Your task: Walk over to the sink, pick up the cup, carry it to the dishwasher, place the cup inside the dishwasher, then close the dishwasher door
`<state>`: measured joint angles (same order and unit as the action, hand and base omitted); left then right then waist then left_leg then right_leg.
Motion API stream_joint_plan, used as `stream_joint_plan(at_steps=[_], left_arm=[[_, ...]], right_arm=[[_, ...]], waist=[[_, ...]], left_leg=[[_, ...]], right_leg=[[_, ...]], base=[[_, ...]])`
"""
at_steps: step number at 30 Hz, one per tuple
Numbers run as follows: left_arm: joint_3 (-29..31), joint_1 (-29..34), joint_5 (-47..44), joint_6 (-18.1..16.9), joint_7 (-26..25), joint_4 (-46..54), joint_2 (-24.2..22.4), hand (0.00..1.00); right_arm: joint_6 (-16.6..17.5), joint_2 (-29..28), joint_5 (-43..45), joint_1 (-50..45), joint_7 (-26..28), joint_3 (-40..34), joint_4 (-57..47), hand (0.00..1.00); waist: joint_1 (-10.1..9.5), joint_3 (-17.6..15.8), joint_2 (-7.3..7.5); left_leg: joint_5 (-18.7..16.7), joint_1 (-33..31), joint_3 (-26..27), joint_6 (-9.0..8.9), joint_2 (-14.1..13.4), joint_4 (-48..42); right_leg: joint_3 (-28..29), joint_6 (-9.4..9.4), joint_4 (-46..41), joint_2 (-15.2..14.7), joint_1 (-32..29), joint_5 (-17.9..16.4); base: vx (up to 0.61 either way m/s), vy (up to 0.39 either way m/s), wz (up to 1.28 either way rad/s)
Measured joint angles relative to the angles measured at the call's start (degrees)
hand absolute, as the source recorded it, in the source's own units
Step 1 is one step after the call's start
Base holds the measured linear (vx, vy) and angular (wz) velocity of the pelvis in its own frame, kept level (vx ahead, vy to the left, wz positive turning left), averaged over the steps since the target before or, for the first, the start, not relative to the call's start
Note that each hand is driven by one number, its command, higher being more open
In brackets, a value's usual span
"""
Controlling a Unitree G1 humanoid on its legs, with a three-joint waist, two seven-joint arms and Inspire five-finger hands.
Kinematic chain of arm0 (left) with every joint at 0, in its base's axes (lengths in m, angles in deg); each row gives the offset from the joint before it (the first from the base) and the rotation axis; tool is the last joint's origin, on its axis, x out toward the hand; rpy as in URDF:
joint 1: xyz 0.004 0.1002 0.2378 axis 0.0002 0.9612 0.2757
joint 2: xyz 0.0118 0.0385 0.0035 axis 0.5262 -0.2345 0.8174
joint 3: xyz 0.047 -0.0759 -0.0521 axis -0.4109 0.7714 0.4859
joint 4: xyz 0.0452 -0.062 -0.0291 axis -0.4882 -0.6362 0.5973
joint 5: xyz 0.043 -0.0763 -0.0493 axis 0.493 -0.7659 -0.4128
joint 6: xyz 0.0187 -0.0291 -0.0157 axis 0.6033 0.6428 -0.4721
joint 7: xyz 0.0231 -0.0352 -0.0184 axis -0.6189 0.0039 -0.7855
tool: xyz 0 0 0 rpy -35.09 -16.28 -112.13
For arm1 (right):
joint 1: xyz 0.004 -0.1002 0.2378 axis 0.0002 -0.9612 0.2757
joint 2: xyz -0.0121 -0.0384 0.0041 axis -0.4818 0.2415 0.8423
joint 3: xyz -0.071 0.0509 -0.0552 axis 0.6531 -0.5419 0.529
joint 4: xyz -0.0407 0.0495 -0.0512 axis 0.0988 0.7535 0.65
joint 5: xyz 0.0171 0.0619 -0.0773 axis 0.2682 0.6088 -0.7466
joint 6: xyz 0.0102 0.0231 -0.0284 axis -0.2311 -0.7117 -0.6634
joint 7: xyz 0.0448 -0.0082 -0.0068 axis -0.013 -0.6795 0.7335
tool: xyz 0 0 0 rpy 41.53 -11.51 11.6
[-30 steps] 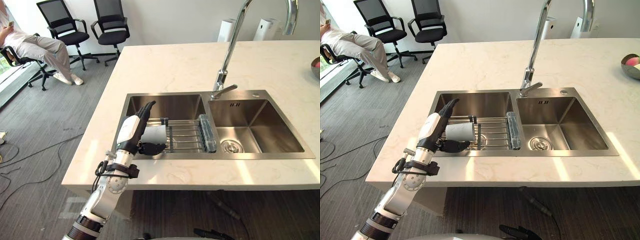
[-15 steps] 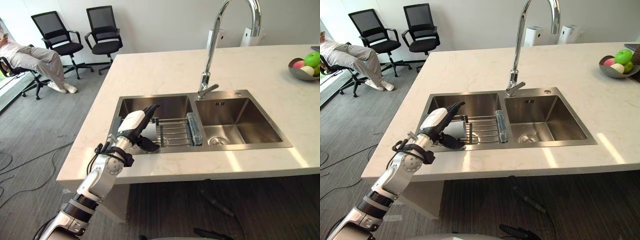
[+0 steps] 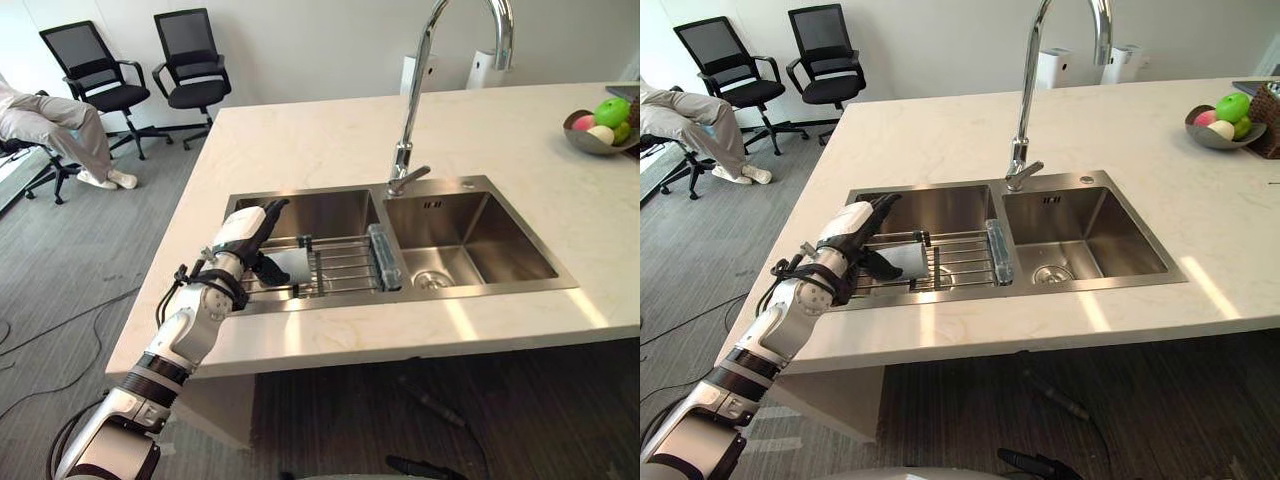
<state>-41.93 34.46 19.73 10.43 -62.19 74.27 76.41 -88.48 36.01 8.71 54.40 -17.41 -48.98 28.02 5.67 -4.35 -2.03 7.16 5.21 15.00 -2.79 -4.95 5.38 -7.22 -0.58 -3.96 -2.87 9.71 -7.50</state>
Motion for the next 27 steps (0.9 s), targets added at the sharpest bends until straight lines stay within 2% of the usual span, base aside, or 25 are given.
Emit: stream_joint_plan(at_steps=[12, 27], left_arm=[[-2.20, -2.12, 4.39, -0.65, 8.64, -5.46, 0.43, 1.00], [-2.30, -5.30, 6.03, -2.57, 11.43, -13.65, 0.86, 1.00]], right_arm=[[-0.01, -0.17, -0.01, 0.01, 0.28, -0.01, -0.25, 1.00], [-0.35, -0.38, 0.02, 0.05, 0.68, -0.23, -1.05, 1.00]], waist=[[0.18, 0.13, 0.24], [1.55, 0.14, 0.25]], left_leg=[[-0.82, -0.16, 2.00, 0.09, 0.23, 0.00], [-1.08, -0.17, 3.00, 0.12, 0.17, 0.02]], right_leg=[[1.80, -0.14, 0.34, -0.08, -0.86, 0.21], [2.85, -0.18, 0.62, -0.07, -1.40, 0.39]], base=[[0.01, 0.003, -0.08], [0.00, 0.000, -0.03]])
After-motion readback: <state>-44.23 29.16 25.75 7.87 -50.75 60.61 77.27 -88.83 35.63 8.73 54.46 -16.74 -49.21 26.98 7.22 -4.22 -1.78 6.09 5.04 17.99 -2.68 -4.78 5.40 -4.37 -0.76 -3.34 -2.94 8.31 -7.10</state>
